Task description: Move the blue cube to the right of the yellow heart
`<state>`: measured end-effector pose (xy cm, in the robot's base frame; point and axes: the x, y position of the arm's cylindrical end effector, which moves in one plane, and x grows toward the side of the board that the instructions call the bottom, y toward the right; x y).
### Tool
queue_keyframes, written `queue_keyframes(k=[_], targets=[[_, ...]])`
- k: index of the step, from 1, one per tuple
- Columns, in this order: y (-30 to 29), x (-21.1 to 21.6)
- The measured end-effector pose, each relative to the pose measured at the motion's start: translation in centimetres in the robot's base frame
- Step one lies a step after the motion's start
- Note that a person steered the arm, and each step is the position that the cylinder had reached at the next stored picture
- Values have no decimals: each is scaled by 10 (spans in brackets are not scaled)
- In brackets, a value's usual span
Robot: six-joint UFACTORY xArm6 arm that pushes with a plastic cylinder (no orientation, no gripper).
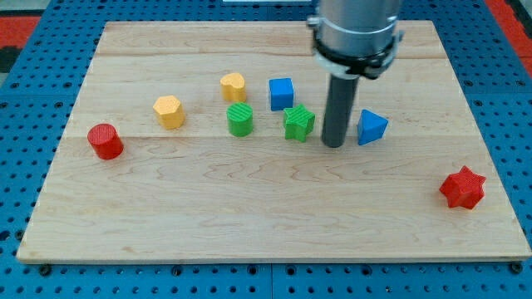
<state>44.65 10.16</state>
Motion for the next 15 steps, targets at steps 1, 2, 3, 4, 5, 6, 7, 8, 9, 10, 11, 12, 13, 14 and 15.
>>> queue_keyframes(k=[1,2,3,4,5,6,7,8,9,10,11,12,13,14,15], targets=[[9,-30],[7,-54],[-25,-100],[-101,-101],[-130,-104],[-143,-100],[-170,-99],[-156,-88],[-118,-77],[-110,-73],[-124,-34],[-123,-10],[-119,-3],[-119,22],[-89,20]])
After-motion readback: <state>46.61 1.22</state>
